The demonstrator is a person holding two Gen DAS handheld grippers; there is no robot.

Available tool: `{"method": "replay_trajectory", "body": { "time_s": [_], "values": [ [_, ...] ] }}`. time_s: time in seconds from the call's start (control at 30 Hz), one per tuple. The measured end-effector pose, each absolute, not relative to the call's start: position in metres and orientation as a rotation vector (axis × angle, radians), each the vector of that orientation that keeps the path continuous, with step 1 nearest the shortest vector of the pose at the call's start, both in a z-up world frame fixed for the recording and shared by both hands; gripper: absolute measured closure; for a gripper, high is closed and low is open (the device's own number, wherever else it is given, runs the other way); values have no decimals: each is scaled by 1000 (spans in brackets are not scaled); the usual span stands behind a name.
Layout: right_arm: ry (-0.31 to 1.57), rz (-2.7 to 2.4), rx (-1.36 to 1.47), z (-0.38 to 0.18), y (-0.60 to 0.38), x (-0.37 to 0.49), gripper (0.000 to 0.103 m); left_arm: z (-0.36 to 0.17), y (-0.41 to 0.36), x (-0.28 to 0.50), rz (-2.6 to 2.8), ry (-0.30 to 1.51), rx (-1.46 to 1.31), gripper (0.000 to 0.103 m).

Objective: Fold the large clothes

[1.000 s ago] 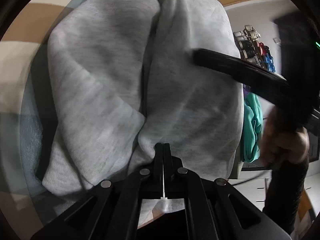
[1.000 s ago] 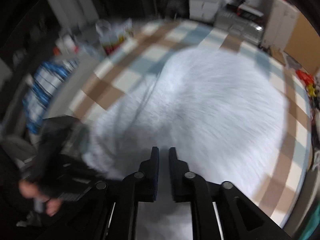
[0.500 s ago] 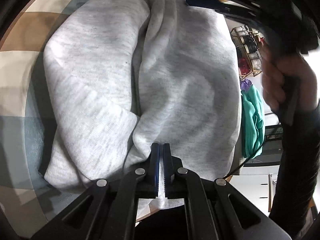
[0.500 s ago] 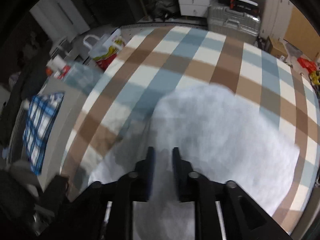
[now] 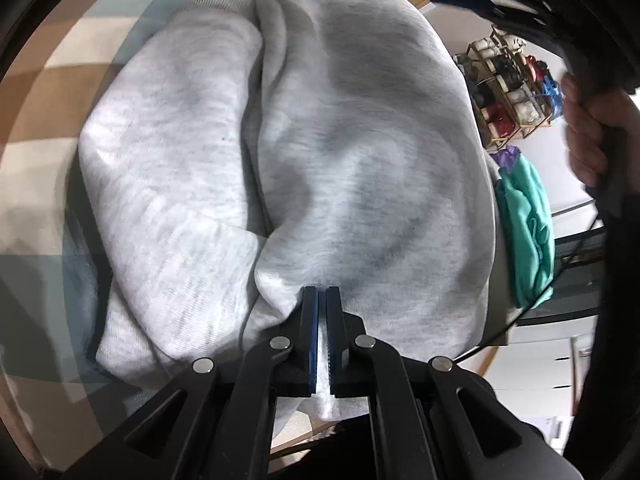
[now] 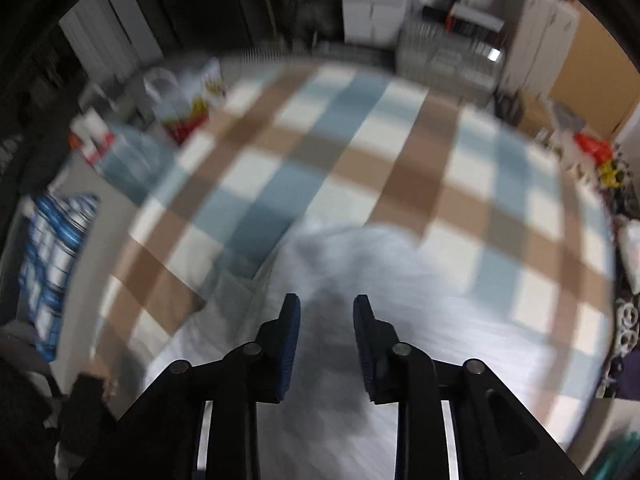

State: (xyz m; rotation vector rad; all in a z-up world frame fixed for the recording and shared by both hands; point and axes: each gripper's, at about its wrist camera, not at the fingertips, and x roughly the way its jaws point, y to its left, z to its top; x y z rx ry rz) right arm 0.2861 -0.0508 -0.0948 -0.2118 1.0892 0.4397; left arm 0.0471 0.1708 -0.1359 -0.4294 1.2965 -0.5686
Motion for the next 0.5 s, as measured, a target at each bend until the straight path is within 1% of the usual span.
{"method": "replay_trajectory", "body": {
  "time_s": [0.07, 0.1, 0.2, 0.27, 0.3, 0.33, 0.37, 0.4, 0.43, 0.5],
  "values": [
    [1116, 407, -269, -90, -69, 278, 72, -130, 161, 45, -550, 1271, -369, 103],
    [1142, 383, -322, -97, -74, 275, 73, -128, 160, 44, -541, 1253, -346, 103],
    [1253, 311, -429, -144, -77, 278, 72, -117, 150, 37, -511, 1170, -281, 103],
    [1262, 308, -446, -176, -75, 281, 71, -105, 148, 33, -484, 1098, -245, 102],
    [1262, 303, -414, -186, -76, 283, 71, -97, 146, 29, -474, 1041, -220, 98],
    [1246, 302, -366, -189, -77, 285, 72, -89, 143, 25, -468, 984, -190, 81],
    [1240, 310, -336, -189, -80, 287, 73, -83, 141, 21, -462, 944, -167, 68],
    [1238, 319, -313, -189, -82, 288, 73, -76, 139, 18, -450, 894, -146, 34],
    [1234, 331, -275, -188, -87, 289, 73, -72, 137, 15, -425, 848, -132, 21],
    [1204, 357, -240, -180, -95, 284, 73, -69, 143, 15, -405, 814, -119, 21]
  ]
}}
